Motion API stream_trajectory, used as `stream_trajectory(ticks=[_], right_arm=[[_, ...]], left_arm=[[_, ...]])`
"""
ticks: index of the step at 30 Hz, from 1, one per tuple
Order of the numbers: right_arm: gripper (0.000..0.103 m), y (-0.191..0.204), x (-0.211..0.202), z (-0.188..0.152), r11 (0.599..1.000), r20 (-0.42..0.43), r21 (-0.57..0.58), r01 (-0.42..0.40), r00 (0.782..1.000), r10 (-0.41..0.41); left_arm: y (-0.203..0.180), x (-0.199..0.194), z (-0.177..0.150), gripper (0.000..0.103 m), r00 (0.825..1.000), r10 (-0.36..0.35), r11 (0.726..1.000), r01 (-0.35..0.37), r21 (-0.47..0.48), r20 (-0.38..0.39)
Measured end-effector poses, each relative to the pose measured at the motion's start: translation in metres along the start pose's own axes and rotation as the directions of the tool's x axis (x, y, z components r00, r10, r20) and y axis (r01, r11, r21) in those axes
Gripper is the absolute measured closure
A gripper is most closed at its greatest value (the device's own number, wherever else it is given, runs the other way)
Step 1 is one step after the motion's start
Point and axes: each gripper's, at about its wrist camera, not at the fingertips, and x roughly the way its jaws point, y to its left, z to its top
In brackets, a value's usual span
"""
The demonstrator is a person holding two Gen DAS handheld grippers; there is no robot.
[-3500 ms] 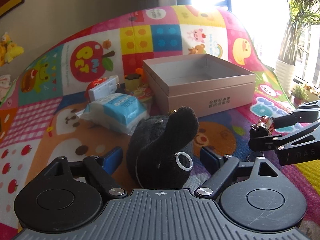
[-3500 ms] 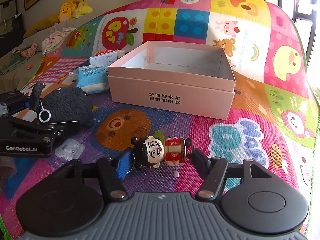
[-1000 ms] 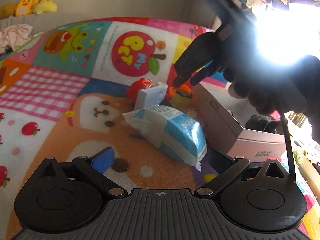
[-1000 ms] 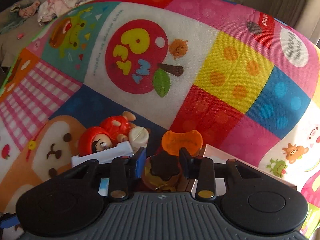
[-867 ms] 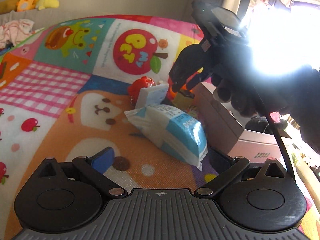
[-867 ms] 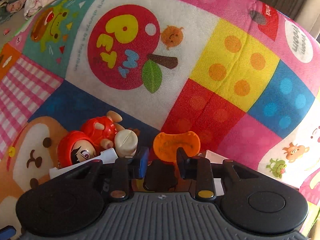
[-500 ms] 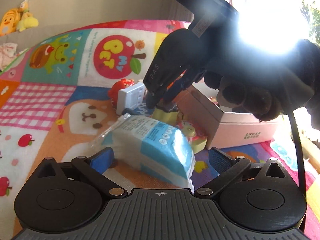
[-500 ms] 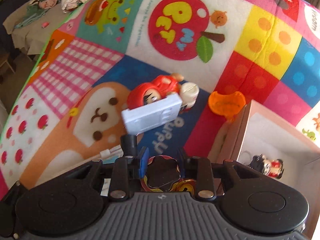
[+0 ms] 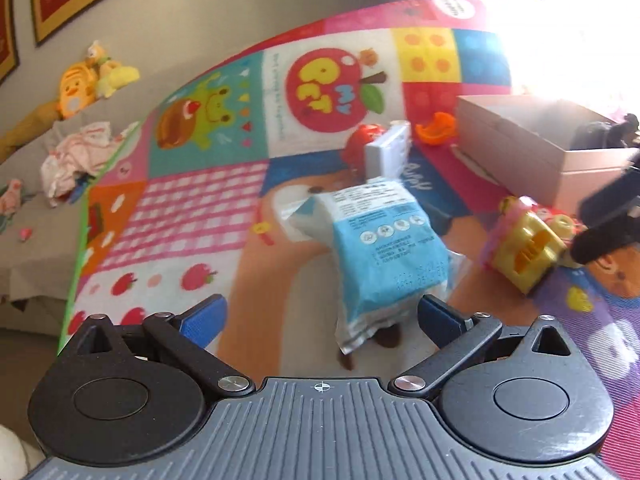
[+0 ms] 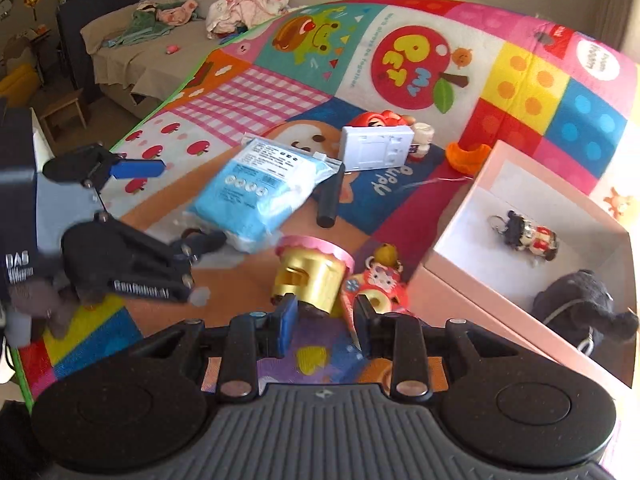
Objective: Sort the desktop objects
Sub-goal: 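Grasp the pink-lidded yellow jar with the left tool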
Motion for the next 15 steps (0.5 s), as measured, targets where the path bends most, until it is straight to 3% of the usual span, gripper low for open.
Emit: stream_trajectory(ticks=[4,9,15], right_arm=[[0.052,-0.005,-0.002,-0.02,0.997,0.049,0.031,0.078,0.996,-0.079],[0.051,-0.007,0.023,-0.025,0.99,0.079,0.008,0.14,0.987,-0.141],[0.057,-0.012,0.031,-0.033,0.993,0.064,0.067,0.1,0.992,-0.105]], left_arm=[[0.016,-0.004,0.006,0.0,1.0,0.002,0.996,-0.001,-0.084,0.009],[0.016,-0.022,0.011,0.0,0.993,-0.103,0.982,0.111,-0.154,0.057],[-0.009,-0.041,0.016,0.0,0.977,-0.193,0.978,0.2,-0.068,0.094]])
